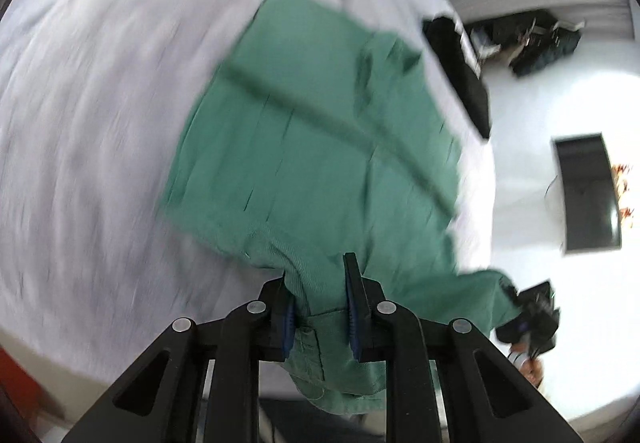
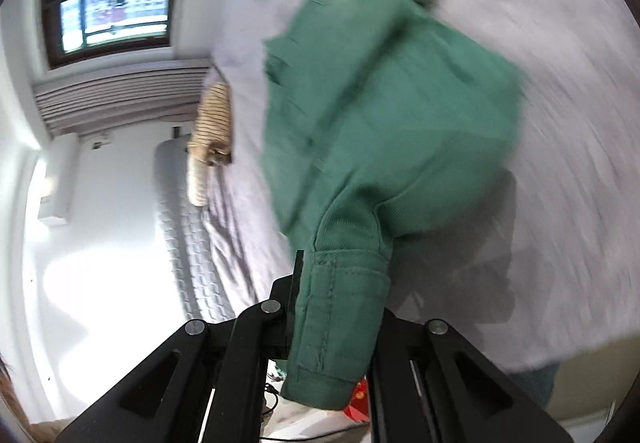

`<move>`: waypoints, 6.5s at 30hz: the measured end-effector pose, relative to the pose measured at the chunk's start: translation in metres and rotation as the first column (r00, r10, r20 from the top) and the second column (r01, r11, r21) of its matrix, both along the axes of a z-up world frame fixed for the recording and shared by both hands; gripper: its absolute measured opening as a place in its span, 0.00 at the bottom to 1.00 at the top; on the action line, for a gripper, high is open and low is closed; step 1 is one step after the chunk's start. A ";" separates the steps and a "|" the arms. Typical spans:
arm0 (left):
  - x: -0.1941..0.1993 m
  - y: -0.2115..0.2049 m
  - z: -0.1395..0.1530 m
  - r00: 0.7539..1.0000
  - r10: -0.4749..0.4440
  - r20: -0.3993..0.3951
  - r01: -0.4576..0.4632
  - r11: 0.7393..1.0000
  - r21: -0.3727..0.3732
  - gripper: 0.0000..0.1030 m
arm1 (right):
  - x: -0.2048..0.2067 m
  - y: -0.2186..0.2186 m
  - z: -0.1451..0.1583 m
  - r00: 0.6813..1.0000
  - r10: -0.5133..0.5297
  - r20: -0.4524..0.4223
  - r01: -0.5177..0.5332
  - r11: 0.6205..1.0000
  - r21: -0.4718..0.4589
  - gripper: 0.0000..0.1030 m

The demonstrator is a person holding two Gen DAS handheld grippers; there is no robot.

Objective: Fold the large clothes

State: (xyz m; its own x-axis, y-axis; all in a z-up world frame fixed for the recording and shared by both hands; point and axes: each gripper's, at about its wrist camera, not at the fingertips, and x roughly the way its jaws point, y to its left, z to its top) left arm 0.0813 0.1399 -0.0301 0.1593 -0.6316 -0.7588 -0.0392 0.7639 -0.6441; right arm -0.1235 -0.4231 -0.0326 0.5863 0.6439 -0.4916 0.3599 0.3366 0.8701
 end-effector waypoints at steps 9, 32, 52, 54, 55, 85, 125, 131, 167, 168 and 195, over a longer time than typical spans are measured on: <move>0.142 -0.028 0.036 0.978 0.127 0.166 -0.141 0.987 0.075 0.21 | 0.155 -0.044 0.043 0.995 0.007 0.103 -0.002 0.999 -0.052 0.07; 0.238 -0.073 -0.017 0.964 -0.051 0.262 -0.088 0.865 0.493 0.97 | 0.267 -0.074 0.004 0.994 -0.007 -0.112 -0.045 0.890 -0.454 0.48; 0.166 0.002 -0.091 1.000 0.018 -0.002 -0.015 0.850 0.527 0.96 | 0.124 -0.081 -0.035 0.953 -0.194 -0.234 0.060 0.874 -0.482 0.77; 0.160 0.003 -0.099 0.999 0.022 -0.028 -0.005 0.871 0.491 0.96 | 0.097 -0.075 -0.045 0.937 -0.240 -0.254 0.119 0.903 -0.413 0.77; 0.159 0.002 -0.103 0.999 0.024 -0.038 -0.004 0.883 0.469 0.90 | 0.087 -0.072 -0.055 0.928 -0.258 -0.268 0.149 0.918 -0.367 0.77; 0.138 -0.059 -0.088 0.990 -0.142 0.022 0.108 0.835 0.539 0.10 | 0.158 -0.123 -0.057 0.974 0.064 -0.217 -0.144 0.916 -0.374 0.42; 0.115 -0.034 -0.099 0.999 -0.044 -0.003 0.034 0.723 0.690 0.45 | 0.120 -0.029 -0.053 0.907 -0.090 -0.411 -0.197 0.772 -0.605 0.18; 0.086 -0.040 -0.089 0.995 -0.093 -0.031 0.089 0.716 0.693 0.45 | 0.115 0.022 -0.035 0.910 -0.046 -0.412 -0.233 0.766 -0.600 0.55; 0.034 -0.056 -0.055 0.975 -0.213 -0.056 0.199 0.741 0.641 0.88 | 0.110 0.182 -0.032 0.866 0.163 -0.473 -0.421 0.748 -0.513 1.00; 0.034 -0.056 -0.055 0.976 -0.210 -0.058 0.198 0.743 0.640 0.88 | 0.110 0.184 -0.033 0.861 0.163 -0.483 -0.427 0.748 -0.509 1.00; 0.112 0.016 -0.108 0.988 -0.146 -0.055 0.153 0.830 0.536 0.88 | 0.120 0.212 -0.076 0.895 0.142 -0.423 -0.304 0.888 -0.345 1.00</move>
